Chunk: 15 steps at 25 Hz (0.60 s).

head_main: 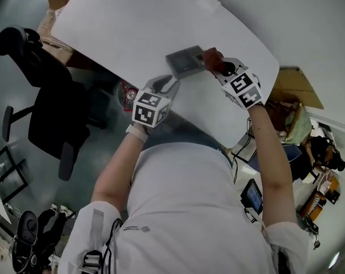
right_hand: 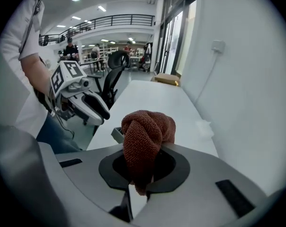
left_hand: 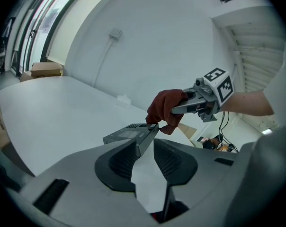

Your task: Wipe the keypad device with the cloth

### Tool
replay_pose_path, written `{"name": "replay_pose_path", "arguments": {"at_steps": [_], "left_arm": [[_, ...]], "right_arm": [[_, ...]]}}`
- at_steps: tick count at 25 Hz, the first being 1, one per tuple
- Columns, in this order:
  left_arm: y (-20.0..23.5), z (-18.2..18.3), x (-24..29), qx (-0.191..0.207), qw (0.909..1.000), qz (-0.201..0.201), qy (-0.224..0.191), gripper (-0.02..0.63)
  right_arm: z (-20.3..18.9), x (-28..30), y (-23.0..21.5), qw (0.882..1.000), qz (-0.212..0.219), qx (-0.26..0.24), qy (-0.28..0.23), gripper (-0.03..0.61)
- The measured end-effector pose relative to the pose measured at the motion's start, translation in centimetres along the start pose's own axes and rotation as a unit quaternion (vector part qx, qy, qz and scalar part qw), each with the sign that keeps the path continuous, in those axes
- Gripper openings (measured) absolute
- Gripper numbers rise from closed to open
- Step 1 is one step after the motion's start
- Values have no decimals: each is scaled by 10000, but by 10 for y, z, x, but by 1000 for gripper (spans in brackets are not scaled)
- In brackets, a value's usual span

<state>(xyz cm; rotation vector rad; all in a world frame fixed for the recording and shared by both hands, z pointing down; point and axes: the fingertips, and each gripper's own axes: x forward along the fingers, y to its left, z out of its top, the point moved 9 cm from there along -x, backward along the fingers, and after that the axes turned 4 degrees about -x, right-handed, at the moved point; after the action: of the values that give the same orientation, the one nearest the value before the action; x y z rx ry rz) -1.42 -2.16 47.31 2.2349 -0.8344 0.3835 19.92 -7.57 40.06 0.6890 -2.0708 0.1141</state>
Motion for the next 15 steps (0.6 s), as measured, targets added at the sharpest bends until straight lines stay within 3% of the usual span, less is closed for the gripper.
{"name": "replay_pose_path", "arguments": {"at_steps": [7,15], "left_arm": [[12,-10,22,-290,9993,229,82,103],[22,-16,34,-362,9992,1,191,103]], "right_arm": [[-3,44,-16,9921,570,-858,723,41],[-7,82,-18,9848,1023,-934,1048,41]]}}
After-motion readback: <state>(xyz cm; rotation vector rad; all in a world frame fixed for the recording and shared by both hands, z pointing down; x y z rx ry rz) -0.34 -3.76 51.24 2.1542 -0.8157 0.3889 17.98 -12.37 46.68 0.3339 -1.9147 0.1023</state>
